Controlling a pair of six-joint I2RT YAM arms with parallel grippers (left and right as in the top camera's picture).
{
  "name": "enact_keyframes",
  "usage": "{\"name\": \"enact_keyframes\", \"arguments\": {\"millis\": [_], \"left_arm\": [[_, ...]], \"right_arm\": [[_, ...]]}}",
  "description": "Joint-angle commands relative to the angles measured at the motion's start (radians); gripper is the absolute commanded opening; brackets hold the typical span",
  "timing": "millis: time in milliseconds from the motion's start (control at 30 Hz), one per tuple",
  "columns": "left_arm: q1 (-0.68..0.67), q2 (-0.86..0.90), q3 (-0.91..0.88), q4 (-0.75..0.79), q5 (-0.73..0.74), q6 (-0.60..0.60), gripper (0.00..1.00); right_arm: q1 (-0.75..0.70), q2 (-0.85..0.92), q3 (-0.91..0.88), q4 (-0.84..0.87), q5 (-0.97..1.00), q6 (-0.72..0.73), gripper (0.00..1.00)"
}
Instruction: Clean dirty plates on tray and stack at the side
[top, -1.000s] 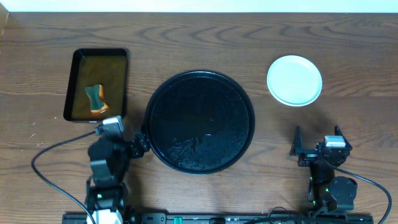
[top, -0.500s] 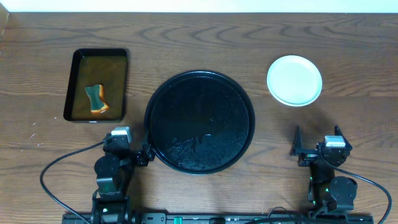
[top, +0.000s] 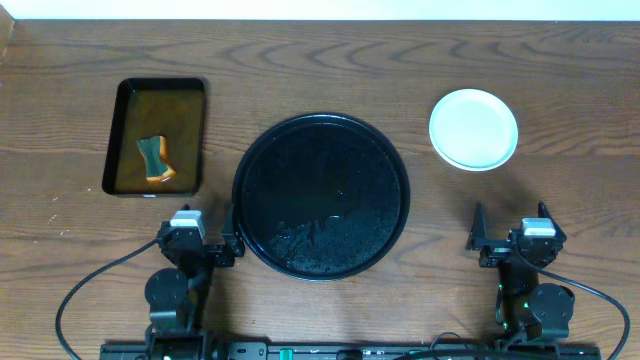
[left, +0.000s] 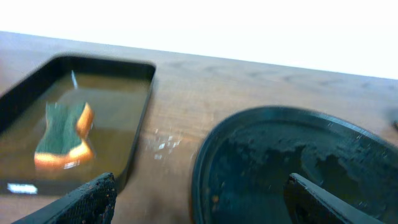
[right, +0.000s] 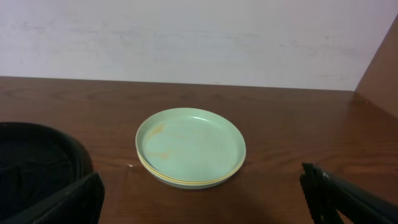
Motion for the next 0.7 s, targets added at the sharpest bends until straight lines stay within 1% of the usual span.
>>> {"name": "enact_keyframes", "arguments": {"millis": [0, 167, 500, 667], "left_arm": [[-0.021, -0.062, -0.009, -0.049, 0.006, 0.017, 0.86], [-0.042, -0.120, -0.009, -0.049, 0.006, 0.017, 0.86], [-0.056, -0.119, -0.009, -0.050, 0.004, 0.018, 0.86], [-0.072, -0.119, -0.009, -0.061, -0.114, 0.017, 0.86]], "right_arm": [[-0.005, -0.007, -0.003, -0.002, 0.010, -0.009, 0.99], [-0.005, -0.007, -0.003, -0.002, 0.010, -0.008, 0.99], [-0.005, -0.007, -0.003, -0.002, 0.010, -0.009, 0.99], [-0.005, -0.007, -0.003, -0.002, 0.010, -0.009, 0.99]]}}
